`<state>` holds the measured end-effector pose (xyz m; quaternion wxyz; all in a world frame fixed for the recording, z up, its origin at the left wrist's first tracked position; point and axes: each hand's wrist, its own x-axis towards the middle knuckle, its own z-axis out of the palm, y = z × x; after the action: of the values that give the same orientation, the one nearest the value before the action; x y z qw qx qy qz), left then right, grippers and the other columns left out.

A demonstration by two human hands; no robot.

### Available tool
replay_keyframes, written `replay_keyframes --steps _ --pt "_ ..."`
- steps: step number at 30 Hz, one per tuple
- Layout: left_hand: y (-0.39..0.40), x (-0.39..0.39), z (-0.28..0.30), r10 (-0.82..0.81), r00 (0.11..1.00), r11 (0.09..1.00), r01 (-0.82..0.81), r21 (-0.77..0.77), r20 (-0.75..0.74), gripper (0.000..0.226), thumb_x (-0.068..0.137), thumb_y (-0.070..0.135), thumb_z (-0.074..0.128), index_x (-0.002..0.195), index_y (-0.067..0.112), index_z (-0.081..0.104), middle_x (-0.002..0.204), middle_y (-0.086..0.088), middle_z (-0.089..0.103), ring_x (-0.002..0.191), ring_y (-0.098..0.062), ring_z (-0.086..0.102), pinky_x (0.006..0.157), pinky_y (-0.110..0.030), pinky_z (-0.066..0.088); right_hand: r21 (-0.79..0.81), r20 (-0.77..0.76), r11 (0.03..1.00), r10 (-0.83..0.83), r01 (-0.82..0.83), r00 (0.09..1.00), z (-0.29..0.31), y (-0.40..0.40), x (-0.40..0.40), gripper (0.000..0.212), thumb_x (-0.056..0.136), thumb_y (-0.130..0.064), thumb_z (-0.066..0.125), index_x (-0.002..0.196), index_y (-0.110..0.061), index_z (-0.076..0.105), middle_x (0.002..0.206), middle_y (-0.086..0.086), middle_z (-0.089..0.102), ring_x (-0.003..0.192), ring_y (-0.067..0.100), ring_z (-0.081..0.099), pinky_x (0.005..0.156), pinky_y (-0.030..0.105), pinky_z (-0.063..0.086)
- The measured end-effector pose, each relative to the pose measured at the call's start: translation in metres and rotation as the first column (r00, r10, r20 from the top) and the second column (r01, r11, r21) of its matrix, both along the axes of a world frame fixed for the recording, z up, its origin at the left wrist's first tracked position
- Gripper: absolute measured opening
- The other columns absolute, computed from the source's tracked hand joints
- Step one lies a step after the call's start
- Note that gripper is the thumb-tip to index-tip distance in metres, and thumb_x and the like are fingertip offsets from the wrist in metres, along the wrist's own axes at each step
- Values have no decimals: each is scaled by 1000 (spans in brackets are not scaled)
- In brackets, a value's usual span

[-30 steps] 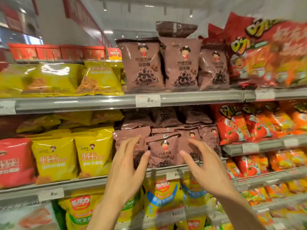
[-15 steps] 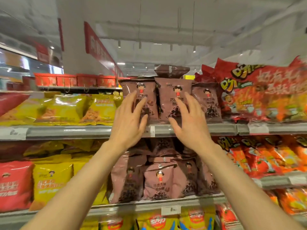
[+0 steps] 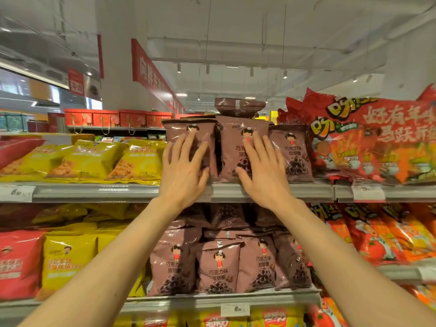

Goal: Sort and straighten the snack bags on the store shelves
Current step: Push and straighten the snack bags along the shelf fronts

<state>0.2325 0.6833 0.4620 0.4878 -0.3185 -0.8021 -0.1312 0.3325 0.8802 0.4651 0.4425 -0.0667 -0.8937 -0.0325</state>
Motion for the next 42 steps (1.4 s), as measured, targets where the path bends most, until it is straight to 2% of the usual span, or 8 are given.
replay_keyframes --steps 4,10,15,22,26,28,34,42 --pt "30 9 3 -106 993 989 99 -107 -60 61 98 39 55 156 24 38 168 -12 23 156 -33 19 126 -55 15 -170 -77 981 -111 97 991 -4 33 22 67 106 -37 42 163 -13 14 172 9 0 159 27 -1 128 48 7" --pt "53 5 2 -47 999 989 45 -142 -8 62 103 44 35 162 29 23 172 -11 9 157 -33 11 126 -54 9 -154 166 965 -186 212 968 -16 64 25 65 109 -41 23 164 -15 0 172 4 -11 158 27 -12 127 49 0" --pt "55 6 6 -41 998 987 47 -154 39 61 104 44 35 162 31 20 172 -9 6 158 -32 7 126 -52 7 -191 269 952 -184 240 945 -8 72 22 67 109 -46 19 164 -17 -6 171 3 -17 156 27 -20 126 51 -7" --pt "43 20 0 -168 983 983 172 -59 71 61 98 37 41 156 20 40 165 -10 32 155 -30 22 126 -51 18 -197 24 980 -3 8 1000 -19 45 32 67 107 -48 31 164 -19 11 172 8 -4 159 25 -8 128 47 -2" --pt "28 31 -15 -151 984 988 152 5 93 59 96 36 47 152 19 45 164 -10 34 152 -30 27 122 -50 25 46 -65 991 130 -128 989 -24 12 23 64 106 -43 41 163 -21 21 173 7 -1 159 25 -3 128 50 4" --pt "13 29 -19 -137 985 991 134 30 107 58 95 34 49 150 17 48 163 -11 35 151 -32 29 120 -51 29 117 -30 983 145 -140 989 -24 0 13 64 105 -42 41 162 -20 23 173 7 2 159 27 -1 127 53 6" --pt "-42 7 -21 -192 976 981 188 54 103 51 99 32 49 147 14 51 159 -11 40 145 -33 37 117 -51 33 -2 -2 1000 29 -29 1000 -20 -15 2 60 106 -45 39 158 -15 36 171 8 13 159 28 5 127 52 2" --pt "-190 -63 -20 -147 987 973 132 190 64 44 97 36 51 135 14 60 143 -15 52 130 -39 50 104 -53 42 58 -253 983 183 -174 950 -25 -159 -52 51 99 -38 52 138 -6 58 148 18 51 139 36 43 114 50 33"
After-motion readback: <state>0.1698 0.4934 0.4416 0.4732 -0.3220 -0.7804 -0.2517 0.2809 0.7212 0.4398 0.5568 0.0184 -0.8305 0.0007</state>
